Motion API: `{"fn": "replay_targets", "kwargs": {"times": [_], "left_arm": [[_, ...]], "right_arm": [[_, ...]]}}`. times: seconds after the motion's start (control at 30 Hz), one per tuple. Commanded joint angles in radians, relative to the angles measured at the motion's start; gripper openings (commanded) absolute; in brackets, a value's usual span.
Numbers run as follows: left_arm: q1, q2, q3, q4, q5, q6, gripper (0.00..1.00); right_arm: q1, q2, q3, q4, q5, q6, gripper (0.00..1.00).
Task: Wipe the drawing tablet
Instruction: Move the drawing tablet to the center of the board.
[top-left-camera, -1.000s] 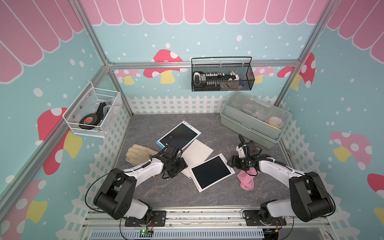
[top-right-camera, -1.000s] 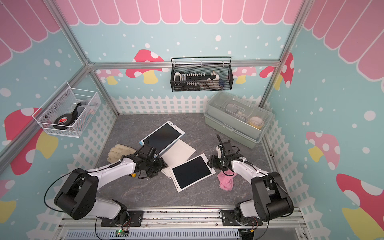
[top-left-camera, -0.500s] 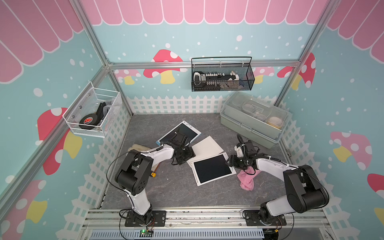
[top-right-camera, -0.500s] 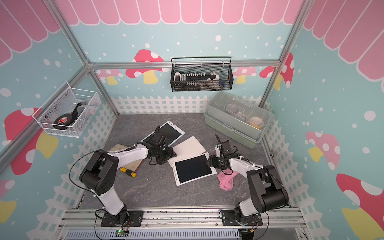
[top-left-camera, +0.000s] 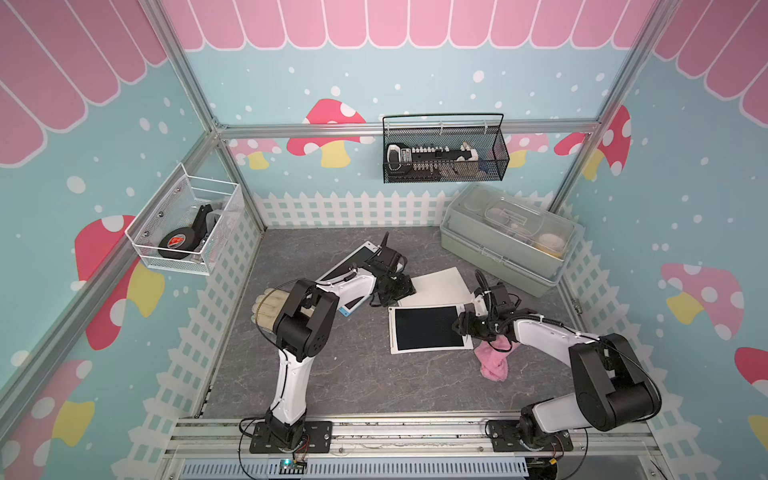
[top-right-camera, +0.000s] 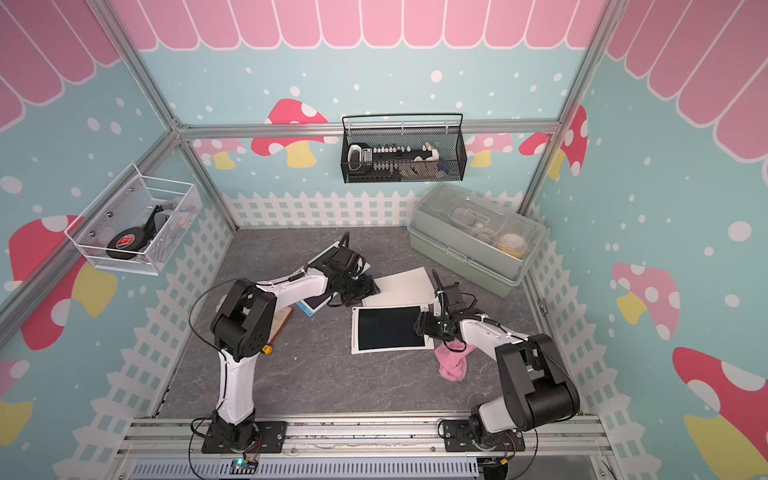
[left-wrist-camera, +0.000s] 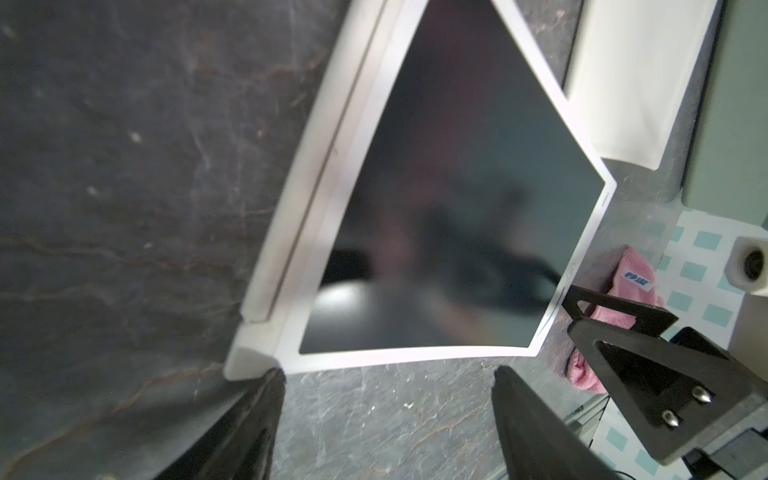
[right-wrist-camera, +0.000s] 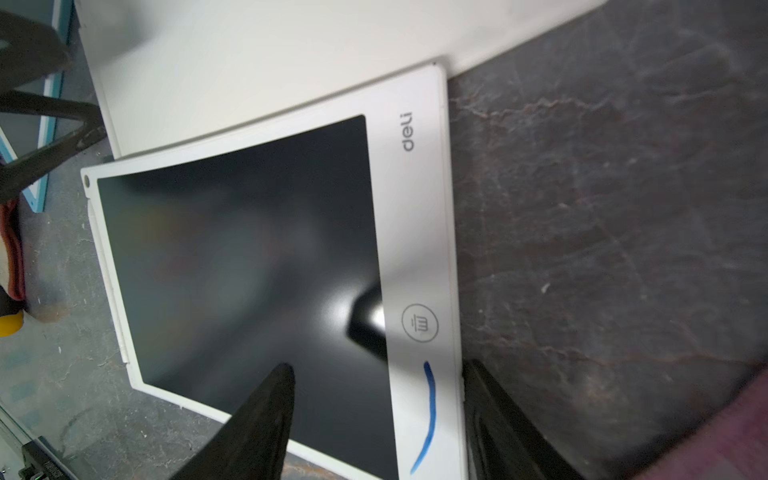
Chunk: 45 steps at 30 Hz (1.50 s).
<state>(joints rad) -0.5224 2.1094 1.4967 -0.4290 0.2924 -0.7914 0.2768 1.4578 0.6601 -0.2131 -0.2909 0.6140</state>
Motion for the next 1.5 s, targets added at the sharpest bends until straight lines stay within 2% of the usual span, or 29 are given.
{"fn": "replay_targets", "kwargs": {"times": [0.0, 0.1, 0.17, 0.23, 0.4, 0.5, 0.57, 0.67, 0.87, 1.0, 1.3, 1.47], "left_arm": [[-0.007, 0.001, 0.031, -0.021, 0.012, 0.068, 0.77], [-0.005, -0.066, -0.020, -0.044, -0.039, 0.069, 0.78], [-0.003, -0.127, -0.057, -0.123, -0.115, 0.058, 0.78], [0.003, -0.197, -0.150, -0.110, -0.137, 0.029, 0.79], [0.016, -0.329, -0.348, -0.024, -0.129, -0.012, 0.79], [0.021, -0.358, -0.421, 0.075, -0.059, -0.025, 0.80], [0.014, -0.346, -0.445, 0.123, -0.007, -0.039, 0.80], [0.001, -0.339, -0.471, 0.165, 0.008, -0.055, 0.80], [-0.002, -0.384, -0.549, 0.184, -0.033, -0.088, 0.79], [-0.006, -0.434, -0.608, 0.183, -0.030, -0.094, 0.79], [-0.007, -0.637, -0.787, 0.131, -0.055, -0.138, 0.79], [-0.011, -0.710, -0.896, 0.156, -0.042, -0.177, 0.79]], "right_arm": [[0.007, 0.012, -0.029, -0.074, 0.031, 0.016, 0.66], [0.007, 0.026, -0.024, -0.064, 0.025, 0.018, 0.66], [0.007, 0.036, -0.020, -0.058, 0.025, 0.018, 0.66], [0.007, 0.045, -0.013, -0.057, 0.025, 0.014, 0.66], [0.008, 0.076, 0.020, -0.060, 0.017, -0.002, 0.66], [0.007, 0.102, 0.034, -0.059, 0.012, -0.014, 0.66], [0.007, 0.119, 0.043, -0.057, 0.006, -0.020, 0.66], [0.007, 0.136, 0.050, -0.051, -0.011, -0.020, 0.66], [0.019, 0.127, 0.043, -0.042, -0.043, -0.008, 0.66], [0.077, 0.103, 0.030, -0.038, -0.046, 0.023, 0.66], [0.223, 0.013, -0.044, -0.032, -0.012, 0.126, 0.66], [0.302, 0.042, -0.045, -0.006, 0.008, 0.161, 0.66]]}}
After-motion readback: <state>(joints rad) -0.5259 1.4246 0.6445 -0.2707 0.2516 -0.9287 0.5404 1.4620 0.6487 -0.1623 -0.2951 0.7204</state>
